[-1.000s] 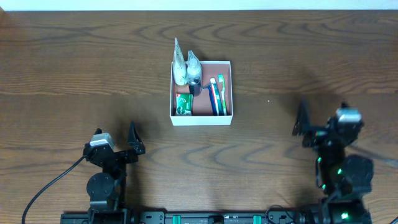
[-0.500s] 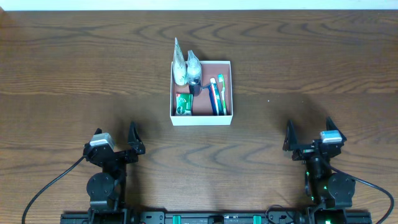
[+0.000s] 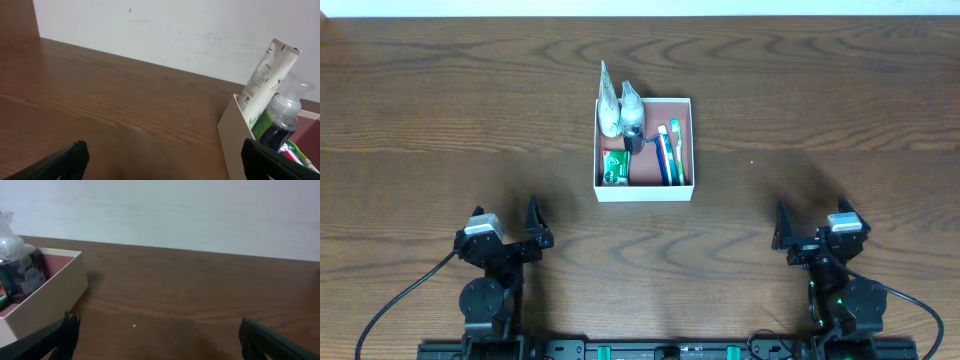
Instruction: Pack container
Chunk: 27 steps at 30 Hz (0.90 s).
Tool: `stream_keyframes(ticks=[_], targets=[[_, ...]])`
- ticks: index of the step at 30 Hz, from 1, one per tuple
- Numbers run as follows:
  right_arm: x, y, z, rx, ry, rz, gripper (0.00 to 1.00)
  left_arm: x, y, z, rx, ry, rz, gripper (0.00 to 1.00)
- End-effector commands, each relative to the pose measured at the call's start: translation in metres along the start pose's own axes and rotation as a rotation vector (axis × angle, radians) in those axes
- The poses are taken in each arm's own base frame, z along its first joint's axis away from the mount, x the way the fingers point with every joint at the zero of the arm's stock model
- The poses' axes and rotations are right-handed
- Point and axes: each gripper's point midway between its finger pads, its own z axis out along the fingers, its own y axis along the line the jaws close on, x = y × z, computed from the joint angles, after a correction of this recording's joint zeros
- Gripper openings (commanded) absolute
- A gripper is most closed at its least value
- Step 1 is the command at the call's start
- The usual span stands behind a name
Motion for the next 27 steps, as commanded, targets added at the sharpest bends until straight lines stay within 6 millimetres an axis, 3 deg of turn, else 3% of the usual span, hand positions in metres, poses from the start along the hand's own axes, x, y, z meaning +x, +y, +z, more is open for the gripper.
stream_keyframes(ticks=[1, 27], targets=[[0.0008, -0.0028, -0.0003, 0.013, 0.000, -0.051, 0.99, 0.0175, 0.0060, 0.0012, -0.021, 0.051, 0.017, 0.98], [0.0007, -0.0032, -0.0003, 0.015, 0.001, -0.100, 0.99, 0.0174, 0.0060, 0.0012, -0.021, 0.050, 0.017, 0.98]])
